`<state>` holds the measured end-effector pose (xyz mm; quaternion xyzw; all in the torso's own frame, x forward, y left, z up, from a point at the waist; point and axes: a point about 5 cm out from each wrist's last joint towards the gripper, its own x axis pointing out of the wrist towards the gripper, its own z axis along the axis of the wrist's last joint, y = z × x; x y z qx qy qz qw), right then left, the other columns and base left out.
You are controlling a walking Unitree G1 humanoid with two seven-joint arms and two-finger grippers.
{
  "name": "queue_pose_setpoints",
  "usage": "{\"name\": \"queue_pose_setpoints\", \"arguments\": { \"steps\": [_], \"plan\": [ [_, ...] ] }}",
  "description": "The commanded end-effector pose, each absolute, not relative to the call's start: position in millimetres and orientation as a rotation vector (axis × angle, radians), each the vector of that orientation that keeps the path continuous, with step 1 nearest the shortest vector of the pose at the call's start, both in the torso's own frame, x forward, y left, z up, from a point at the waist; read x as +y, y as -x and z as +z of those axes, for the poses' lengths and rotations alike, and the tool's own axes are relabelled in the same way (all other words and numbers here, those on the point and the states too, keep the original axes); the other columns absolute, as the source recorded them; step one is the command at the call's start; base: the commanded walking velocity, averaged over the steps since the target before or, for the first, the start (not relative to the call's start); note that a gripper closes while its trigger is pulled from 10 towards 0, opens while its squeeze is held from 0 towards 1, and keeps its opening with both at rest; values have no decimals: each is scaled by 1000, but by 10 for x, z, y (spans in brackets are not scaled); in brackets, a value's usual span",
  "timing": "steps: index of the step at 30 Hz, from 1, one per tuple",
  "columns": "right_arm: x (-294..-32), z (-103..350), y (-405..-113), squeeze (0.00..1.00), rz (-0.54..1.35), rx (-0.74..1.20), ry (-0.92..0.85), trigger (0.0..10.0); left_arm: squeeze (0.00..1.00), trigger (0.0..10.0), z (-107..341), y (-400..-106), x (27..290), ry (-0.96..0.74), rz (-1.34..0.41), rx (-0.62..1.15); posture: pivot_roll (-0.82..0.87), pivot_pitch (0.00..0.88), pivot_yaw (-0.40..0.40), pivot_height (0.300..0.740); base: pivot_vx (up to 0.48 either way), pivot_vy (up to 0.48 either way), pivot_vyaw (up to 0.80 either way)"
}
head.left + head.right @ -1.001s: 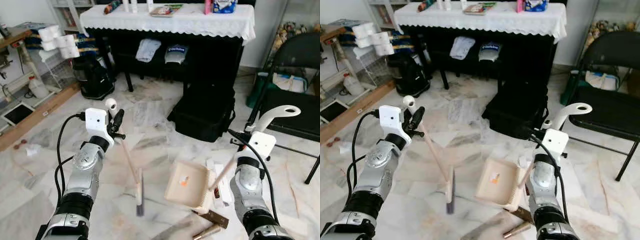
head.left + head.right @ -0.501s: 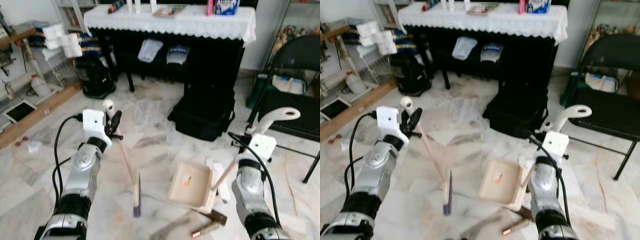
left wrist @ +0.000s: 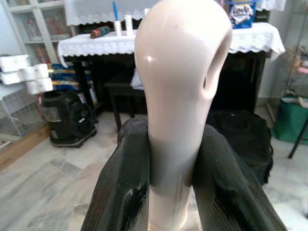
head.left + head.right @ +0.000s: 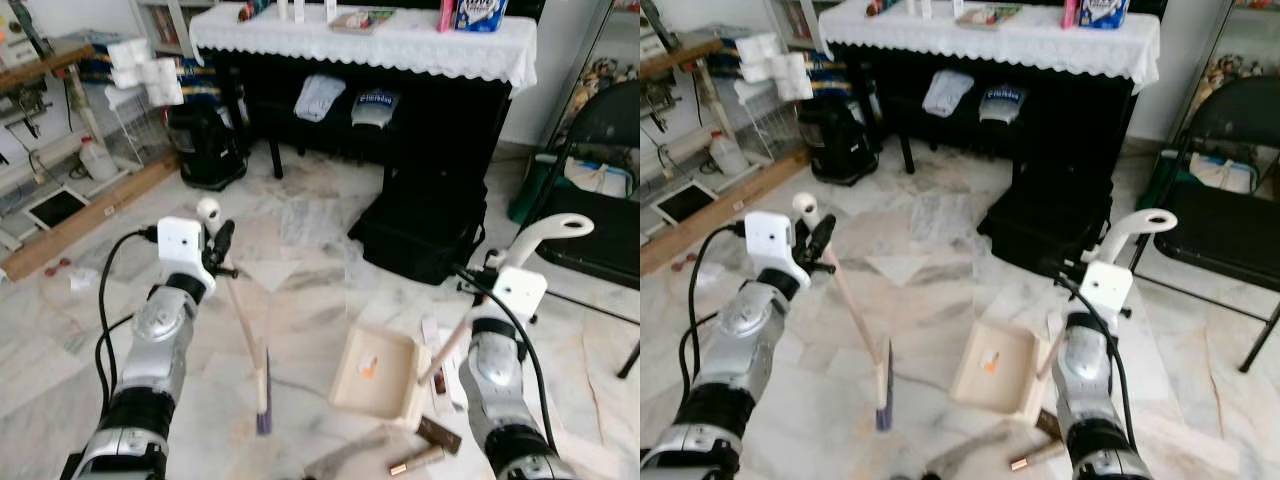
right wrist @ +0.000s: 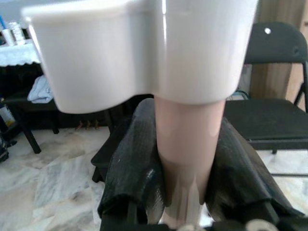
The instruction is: Sweep floor
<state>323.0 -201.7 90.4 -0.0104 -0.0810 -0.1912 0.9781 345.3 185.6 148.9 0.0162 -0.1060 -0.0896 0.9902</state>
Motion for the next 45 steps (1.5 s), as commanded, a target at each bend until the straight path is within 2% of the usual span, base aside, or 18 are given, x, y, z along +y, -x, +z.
{"name": "queue_pose_setpoints", "arguments": {
  "steps": [1,31,45],
  "plan": [
    [-2043,1024,-3266,0,-390,-211,17,10000,0,10000,1534,-3460,1844,-39,-182,-233,53,55,94,740,0,-480,-788],
    [-2046,951,-3241,0,-381,-171,55,10000,0,10000,1447,-3439,1907,-32,-154,-212,51,52,91,740,0,-28,0],
    [-2485,883,-3080,0,-460,-127,170,10000,0,10000,1361,-3429,1911,-36,-151,-189,18,45,91,740,0,0,0]
  ]
}}
